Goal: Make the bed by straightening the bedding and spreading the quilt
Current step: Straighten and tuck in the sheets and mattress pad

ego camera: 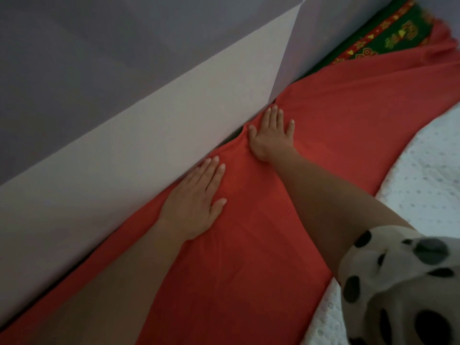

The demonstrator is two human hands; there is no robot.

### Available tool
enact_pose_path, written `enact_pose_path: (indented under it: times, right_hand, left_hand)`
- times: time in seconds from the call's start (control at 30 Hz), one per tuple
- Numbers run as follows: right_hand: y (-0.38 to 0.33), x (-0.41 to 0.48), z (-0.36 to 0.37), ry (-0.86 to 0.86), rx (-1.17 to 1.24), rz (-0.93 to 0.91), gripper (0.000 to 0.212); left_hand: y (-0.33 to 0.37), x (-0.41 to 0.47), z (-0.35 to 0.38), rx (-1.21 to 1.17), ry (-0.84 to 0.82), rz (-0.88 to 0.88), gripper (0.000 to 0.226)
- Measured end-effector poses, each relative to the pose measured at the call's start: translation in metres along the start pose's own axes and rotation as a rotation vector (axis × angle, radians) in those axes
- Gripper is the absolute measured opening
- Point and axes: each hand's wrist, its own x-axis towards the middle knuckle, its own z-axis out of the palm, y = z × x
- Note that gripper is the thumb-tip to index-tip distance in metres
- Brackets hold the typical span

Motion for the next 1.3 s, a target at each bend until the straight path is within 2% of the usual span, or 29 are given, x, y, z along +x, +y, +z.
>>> enact_pose_path:
  times: [0.1, 0.2, 0.33, 0.4, 0.5, 0.67, 0.97, 1.1, 1.3]
  right_hand:
    - [0.0, 0.004, 0.002, -0.011, 0.007, 0.004, 0.071]
    - [0.002, -0.001, -0.011, -0.003, 0.116, 0.002, 0.068]
    - [-0.001, -0.044, -0.01, 0.261, 0.146, 0.06, 0.062]
    - [-0.009, -0.065, 0.002, 0.198, 0.122, 0.002, 0.066]
    - [-0.023, -0.063, 0.013, 0.07, 0.094, -0.061, 0.07]
    - [-0.037, -0.038, 0.011, -0.01, -0.013, -0.017, 0.073]
    - [-0.032, -0.03, -0.004, -0.078, -0.001, -0.024, 0.073]
    - [-0.017, -0.051, -0.025, -0.08, 0.003, -0.125, 0.064]
    - [0.008, -0.115, -0.068, -0.007, -0.004, -0.195, 0.049]
  left_hand:
    - [-0.001, 0.002, 0.003, 0.014, -0.007, 0.003, 0.07]
    - [0.001, 0.001, -0.001, 0.018, -0.003, -0.012, 0.069]
    - [0.009, 0.0, -0.015, 0.031, 0.054, 0.039, 0.066]
    - [0.01, 0.002, -0.016, 0.015, 0.048, 0.095, 0.066]
    - [0.004, 0.005, -0.01, -0.005, 0.019, 0.039, 0.07]
    - [-0.001, 0.006, 0.001, -0.032, 0.013, 0.037, 0.071]
    - [0.0, 0.015, -0.005, -0.091, -0.087, 0.027, 0.081]
    - [0.003, 0.019, -0.03, -0.064, -0.191, 0.022, 0.071]
    - [0.026, -0.009, -0.077, -0.025, -0.139, 0.11, 0.058]
